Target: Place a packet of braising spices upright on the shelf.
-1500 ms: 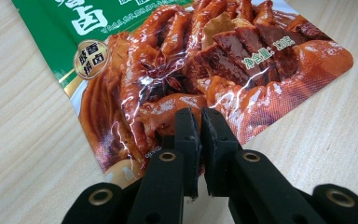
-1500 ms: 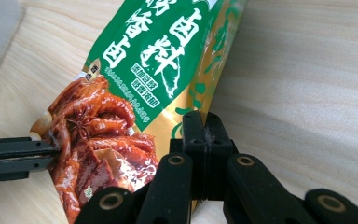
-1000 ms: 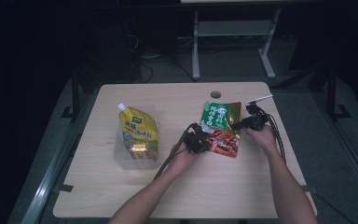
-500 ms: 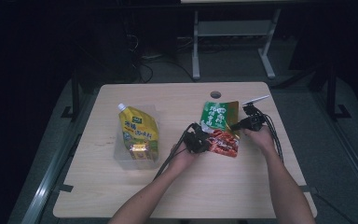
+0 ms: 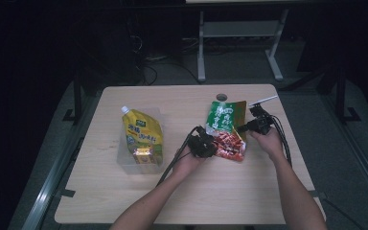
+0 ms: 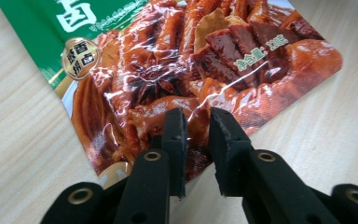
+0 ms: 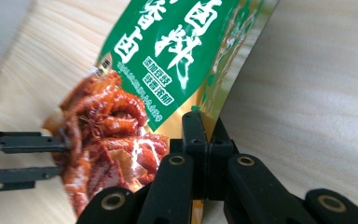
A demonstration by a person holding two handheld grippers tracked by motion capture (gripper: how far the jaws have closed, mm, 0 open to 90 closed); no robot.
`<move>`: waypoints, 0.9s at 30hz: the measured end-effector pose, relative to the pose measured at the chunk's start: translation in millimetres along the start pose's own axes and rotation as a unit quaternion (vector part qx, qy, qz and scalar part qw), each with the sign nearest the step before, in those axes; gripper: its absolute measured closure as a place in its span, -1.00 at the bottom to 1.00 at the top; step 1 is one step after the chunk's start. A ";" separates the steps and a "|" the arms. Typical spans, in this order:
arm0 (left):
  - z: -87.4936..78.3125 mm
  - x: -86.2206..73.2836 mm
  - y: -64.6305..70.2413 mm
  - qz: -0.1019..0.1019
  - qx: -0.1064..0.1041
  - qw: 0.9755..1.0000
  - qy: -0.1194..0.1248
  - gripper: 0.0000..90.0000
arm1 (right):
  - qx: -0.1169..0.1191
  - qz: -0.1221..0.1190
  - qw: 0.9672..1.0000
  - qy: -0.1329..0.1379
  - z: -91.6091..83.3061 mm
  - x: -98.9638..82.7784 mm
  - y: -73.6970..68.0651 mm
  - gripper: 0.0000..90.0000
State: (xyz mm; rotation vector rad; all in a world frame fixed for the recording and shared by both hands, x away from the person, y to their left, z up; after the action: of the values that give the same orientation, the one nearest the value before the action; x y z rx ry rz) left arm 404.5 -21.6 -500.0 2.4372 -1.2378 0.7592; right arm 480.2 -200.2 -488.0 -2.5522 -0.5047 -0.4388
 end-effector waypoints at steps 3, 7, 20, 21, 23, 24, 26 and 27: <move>-7.6 -0.1 2.4 0.002 -0.004 1.000 0.007 0.57 | -0.003 -0.010 1.000 0.017 -11.1 2.2 -9.9 1.00; -16.5 -3.5 7.8 0.006 -0.007 1.000 0.017 0.47 | -0.004 -0.036 0.999 0.040 -24.9 3.5 -22.5 1.00; -41.2 -20.9 24.5 0.036 -0.014 0.999 0.034 0.21 | -0.009 -0.100 0.991 0.085 -55.5 2.5 -69.5 1.00; -42.4 -22.6 26.5 0.039 -0.015 0.999 0.034 0.20 | -0.013 -0.107 0.990 0.089 -57.2 2.6 -73.7 1.00; -43.2 -24.6 30.3 0.042 -0.017 0.998 0.041 0.18 | -0.015 -0.118 0.989 0.093 -60.8 3.0 -82.8 1.00; -44.9 -26.6 32.6 0.044 -0.017 0.998 0.040 0.17 | -0.017 -0.124 0.988 0.094 -62.1 3.3 -86.2 1.00; -47.4 -28.9 35.2 0.049 -0.018 0.998 0.043 0.14 | -0.022 -0.139 0.985 0.097 -65.5 4.5 -97.1 1.00; -48.7 -29.8 36.6 0.051 -0.018 0.997 0.046 0.12 | -0.022 -0.146 0.984 0.101 -66.8 5.4 -101.7 1.00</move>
State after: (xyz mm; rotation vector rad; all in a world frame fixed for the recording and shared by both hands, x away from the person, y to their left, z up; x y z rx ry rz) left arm 344.7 0.1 -476.6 2.2983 -1.3372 0.8579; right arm 427.4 -151.8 -389.5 -2.4453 -0.8036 -0.8124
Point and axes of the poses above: each handheld gripper's, and its own axes: z roughly forward along the jaws, x roughly out of its top, y roughly to its right, the point moved 6 cm from there along z, roughly forward along the jaws, and after that the axes turned 6 degrees about -y, right-handed, at the moved point
